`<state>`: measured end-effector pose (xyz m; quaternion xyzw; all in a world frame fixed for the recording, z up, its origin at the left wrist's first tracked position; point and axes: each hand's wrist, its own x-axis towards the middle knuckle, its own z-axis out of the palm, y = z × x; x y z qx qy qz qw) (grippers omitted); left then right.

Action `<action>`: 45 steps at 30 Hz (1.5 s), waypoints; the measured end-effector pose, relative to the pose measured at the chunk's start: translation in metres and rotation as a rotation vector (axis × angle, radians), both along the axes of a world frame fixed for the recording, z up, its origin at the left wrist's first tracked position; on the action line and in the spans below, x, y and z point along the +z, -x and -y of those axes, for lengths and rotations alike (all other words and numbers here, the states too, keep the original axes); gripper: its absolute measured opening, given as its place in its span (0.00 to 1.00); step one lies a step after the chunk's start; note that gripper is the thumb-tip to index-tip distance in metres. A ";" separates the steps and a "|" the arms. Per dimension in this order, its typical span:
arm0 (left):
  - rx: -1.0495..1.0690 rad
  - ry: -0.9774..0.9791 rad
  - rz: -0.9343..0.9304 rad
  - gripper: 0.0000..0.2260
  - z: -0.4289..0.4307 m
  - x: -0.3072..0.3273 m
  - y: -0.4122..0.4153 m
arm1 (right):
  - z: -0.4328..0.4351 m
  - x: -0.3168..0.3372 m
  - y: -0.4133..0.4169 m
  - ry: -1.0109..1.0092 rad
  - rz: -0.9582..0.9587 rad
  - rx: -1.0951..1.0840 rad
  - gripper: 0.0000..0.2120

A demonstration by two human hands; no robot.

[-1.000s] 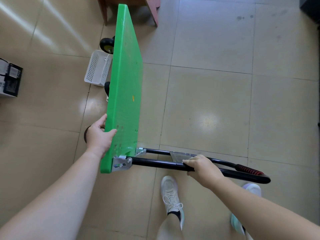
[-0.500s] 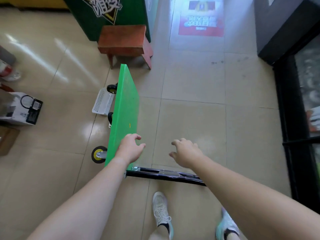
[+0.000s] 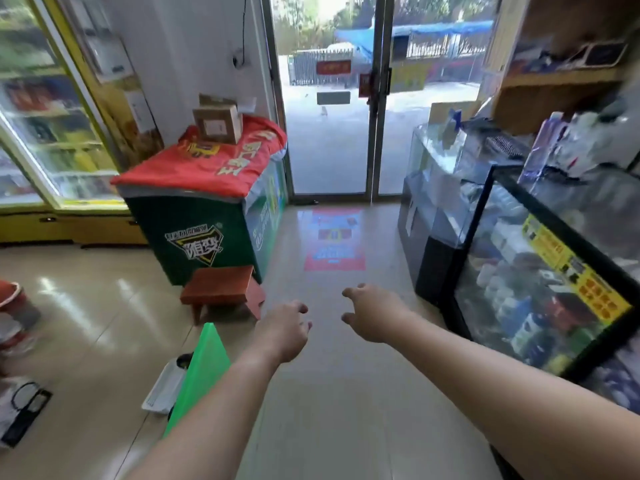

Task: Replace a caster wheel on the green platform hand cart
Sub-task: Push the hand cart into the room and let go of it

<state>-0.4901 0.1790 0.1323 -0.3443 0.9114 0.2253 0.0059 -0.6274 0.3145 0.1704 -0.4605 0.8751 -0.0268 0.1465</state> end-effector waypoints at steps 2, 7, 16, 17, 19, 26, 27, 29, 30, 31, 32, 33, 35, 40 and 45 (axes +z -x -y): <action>-0.038 0.037 -0.026 0.19 -0.025 0.036 0.022 | -0.034 0.039 0.021 0.029 -0.060 -0.030 0.27; -0.154 0.131 -0.056 0.19 -0.074 0.115 0.063 | -0.109 0.107 0.057 0.172 -0.115 -0.144 0.26; -0.284 0.278 -0.097 0.21 -0.128 0.186 0.130 | -0.199 0.152 0.102 0.274 -0.169 -0.288 0.26; -0.287 0.282 -0.096 0.21 -0.132 0.188 0.141 | -0.203 0.153 0.110 0.275 -0.170 -0.294 0.26; -0.294 0.308 -0.102 0.21 -0.138 0.194 0.167 | -0.209 0.157 0.133 0.289 -0.173 -0.308 0.26; -0.266 0.312 -0.159 0.21 -0.138 0.214 0.278 | -0.197 0.175 0.250 0.275 -0.184 -0.299 0.24; -0.255 0.306 -0.172 0.21 -0.134 0.217 0.292 | -0.191 0.179 0.267 0.286 -0.185 -0.287 0.25; -0.230 0.303 -0.189 0.22 -0.125 0.221 0.313 | -0.178 0.185 0.296 0.282 -0.196 -0.260 0.26; -0.221 0.302 -0.186 0.22 -0.121 0.221 0.320 | -0.172 0.187 0.307 0.272 -0.200 -0.245 0.26; -0.211 0.299 -0.175 0.22 -0.118 0.220 0.327 | -0.167 0.186 0.318 0.264 -0.205 -0.231 0.26; -0.198 0.299 -0.164 0.22 -0.113 0.220 0.333 | -0.161 0.186 0.326 0.258 -0.210 -0.223 0.26; -0.183 0.301 -0.154 0.22 -0.107 0.221 0.339 | -0.155 0.186 0.335 0.256 -0.216 -0.213 0.26; -0.164 0.304 -0.155 0.22 -0.090 0.226 0.355 | -0.138 0.190 0.353 0.257 -0.228 -0.189 0.24; -0.138 0.320 -0.194 0.21 -0.038 0.234 0.406 | -0.080 0.200 0.401 0.288 -0.222 -0.151 0.24; -0.126 0.302 -0.232 0.22 0.035 0.221 0.462 | 0.001 0.202 0.453 0.293 -0.275 -0.100 0.26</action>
